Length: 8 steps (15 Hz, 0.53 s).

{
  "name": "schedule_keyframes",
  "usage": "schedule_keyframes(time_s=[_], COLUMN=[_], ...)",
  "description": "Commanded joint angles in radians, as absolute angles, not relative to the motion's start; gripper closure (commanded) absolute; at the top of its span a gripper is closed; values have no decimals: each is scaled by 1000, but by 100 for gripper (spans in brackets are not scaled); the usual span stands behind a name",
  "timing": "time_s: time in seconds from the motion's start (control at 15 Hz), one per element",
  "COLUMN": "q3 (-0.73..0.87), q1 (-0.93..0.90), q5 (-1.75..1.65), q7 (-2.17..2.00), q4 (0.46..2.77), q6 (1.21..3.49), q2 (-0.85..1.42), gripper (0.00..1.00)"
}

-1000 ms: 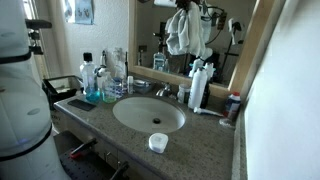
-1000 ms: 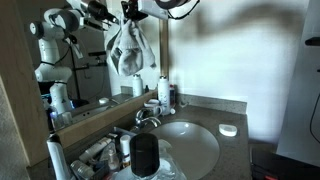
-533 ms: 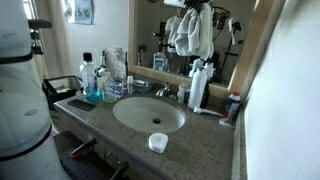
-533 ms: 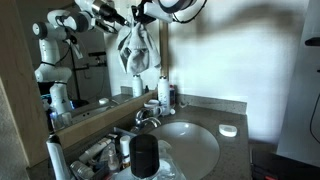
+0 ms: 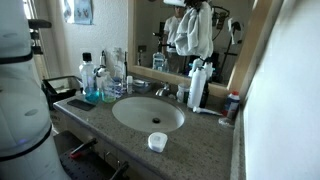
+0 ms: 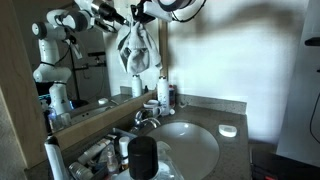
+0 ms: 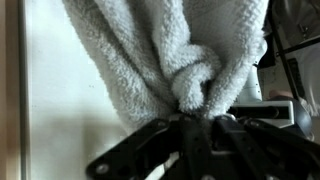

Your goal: Wipe the mirror with the towel

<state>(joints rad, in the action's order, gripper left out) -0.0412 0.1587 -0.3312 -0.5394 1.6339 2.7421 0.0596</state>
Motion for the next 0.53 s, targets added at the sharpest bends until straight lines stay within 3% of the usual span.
schedule_keyframes(time_s=[0.0, 0.47], q3=[-83, -67], q1=[134, 28], q5=[-258, -140], q7=[-422, -188], q4=[1578, 1604], q6=[2760, 2737], q2=[91, 51], gripper=[95, 95])
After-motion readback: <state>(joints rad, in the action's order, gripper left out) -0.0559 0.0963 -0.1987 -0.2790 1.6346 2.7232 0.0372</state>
